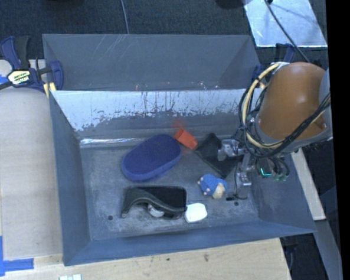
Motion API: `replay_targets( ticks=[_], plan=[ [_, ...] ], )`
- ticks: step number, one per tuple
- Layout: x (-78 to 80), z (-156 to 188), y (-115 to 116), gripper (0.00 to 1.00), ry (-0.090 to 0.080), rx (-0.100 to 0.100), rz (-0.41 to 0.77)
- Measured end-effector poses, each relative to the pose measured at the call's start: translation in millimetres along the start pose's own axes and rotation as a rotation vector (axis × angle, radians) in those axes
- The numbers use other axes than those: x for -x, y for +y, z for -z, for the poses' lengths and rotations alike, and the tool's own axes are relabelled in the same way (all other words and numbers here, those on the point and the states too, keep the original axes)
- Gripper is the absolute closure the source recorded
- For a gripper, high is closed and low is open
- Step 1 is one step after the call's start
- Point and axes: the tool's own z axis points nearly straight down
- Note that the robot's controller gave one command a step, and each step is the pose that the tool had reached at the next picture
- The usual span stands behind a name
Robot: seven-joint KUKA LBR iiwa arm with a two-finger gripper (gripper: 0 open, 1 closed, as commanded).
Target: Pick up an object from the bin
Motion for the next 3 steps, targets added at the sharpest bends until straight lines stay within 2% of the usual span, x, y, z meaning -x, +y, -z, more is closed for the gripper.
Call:
replay_targets(
  ticks=[1,2,3],
  plan=[
    [11.6,-101.1,-35.7,0.0,-0.003,0.0,-0.124],
    [0.9,-97.5,-16.2,0.0,-0.006,0.0,-0.234],
    [-13.0,-97.6,0.4,0.0,-0.007,0.0,-0.23]
  ],
)
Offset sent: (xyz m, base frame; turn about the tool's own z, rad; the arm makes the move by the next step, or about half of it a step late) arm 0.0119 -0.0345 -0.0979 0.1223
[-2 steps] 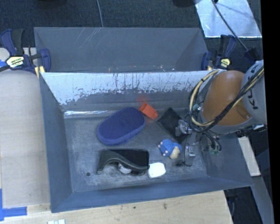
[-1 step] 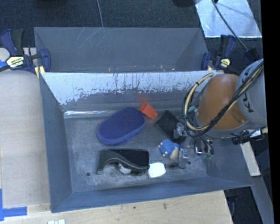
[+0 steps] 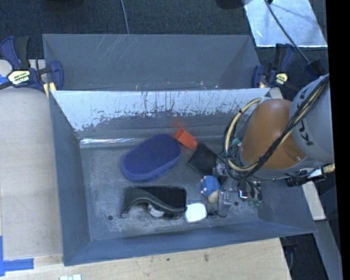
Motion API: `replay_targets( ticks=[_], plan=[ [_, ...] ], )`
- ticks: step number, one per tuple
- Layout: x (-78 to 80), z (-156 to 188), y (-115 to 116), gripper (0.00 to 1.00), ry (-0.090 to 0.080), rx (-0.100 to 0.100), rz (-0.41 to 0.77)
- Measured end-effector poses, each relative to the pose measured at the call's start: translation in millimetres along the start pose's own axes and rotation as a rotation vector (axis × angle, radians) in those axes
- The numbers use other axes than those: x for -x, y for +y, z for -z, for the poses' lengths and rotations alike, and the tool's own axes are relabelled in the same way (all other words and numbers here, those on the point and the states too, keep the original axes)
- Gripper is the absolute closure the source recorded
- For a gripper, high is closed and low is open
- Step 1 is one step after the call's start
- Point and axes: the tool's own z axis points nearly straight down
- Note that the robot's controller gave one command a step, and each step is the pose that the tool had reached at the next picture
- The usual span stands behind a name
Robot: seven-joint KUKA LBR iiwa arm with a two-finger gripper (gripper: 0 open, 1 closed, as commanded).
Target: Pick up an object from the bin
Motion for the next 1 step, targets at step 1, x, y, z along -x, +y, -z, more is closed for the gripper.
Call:
replay_targets(
  ticks=[1],
  plan=[
    [0.5,0.1,-0.4,0.0,-0.001,0.0,0.002]
  ],
)
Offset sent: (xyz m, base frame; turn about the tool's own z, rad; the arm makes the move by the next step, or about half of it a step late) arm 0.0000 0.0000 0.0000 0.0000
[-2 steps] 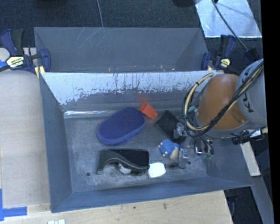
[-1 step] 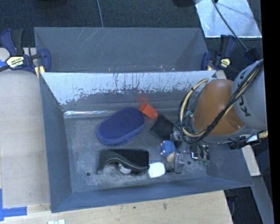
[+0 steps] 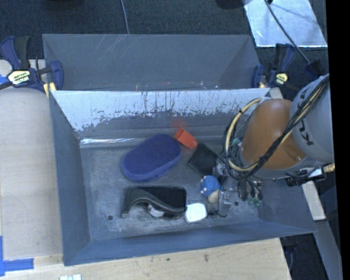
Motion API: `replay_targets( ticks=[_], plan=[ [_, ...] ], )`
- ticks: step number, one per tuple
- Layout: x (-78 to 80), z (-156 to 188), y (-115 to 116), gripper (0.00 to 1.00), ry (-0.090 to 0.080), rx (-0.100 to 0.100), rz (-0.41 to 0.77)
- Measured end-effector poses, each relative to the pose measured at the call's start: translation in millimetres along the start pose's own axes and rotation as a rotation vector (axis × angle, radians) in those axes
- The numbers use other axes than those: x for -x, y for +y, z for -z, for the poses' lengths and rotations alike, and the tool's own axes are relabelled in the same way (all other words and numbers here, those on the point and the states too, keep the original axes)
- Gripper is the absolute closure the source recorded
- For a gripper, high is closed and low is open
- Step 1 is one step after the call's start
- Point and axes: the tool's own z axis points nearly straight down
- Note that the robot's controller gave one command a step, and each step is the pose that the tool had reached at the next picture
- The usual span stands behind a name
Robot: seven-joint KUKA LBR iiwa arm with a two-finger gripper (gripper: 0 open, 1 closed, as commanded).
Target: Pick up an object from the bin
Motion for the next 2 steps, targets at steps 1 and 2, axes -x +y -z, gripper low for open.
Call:
replay_targets(
  ticks=[1,2],
  plan=[
    [0.4,0.1,-0.2,0.0,-0.001,0.0,0.003],
    [0.3,-0.2,-0.2,1.0,0.0,0.0,0.003]
  ],
)
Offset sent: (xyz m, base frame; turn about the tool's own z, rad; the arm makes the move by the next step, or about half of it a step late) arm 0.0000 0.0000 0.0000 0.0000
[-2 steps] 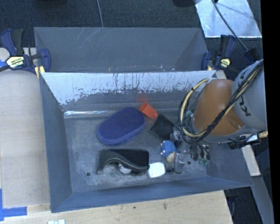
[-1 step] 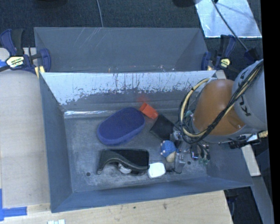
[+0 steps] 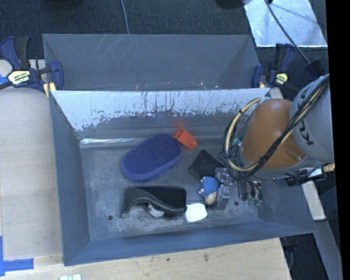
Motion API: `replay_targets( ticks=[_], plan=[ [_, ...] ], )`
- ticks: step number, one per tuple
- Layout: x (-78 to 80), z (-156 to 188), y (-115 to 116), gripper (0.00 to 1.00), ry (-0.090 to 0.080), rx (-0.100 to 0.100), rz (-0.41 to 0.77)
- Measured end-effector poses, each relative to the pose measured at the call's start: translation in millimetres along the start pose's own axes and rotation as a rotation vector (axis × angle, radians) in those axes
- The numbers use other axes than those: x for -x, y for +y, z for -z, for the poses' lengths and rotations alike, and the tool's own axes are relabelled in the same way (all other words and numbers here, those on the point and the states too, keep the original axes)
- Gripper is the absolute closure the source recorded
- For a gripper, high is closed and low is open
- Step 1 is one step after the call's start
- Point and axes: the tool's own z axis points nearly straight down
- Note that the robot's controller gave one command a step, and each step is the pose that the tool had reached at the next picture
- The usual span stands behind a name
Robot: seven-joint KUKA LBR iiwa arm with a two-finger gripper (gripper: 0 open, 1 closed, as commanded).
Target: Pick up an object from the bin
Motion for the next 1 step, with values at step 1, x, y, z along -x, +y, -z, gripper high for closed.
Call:
replay_targets(
  ticks=[1],
  plan=[
    [2.5,85.5,-0.7,1.0,-0.008,0.002,0.003]
  ],
)
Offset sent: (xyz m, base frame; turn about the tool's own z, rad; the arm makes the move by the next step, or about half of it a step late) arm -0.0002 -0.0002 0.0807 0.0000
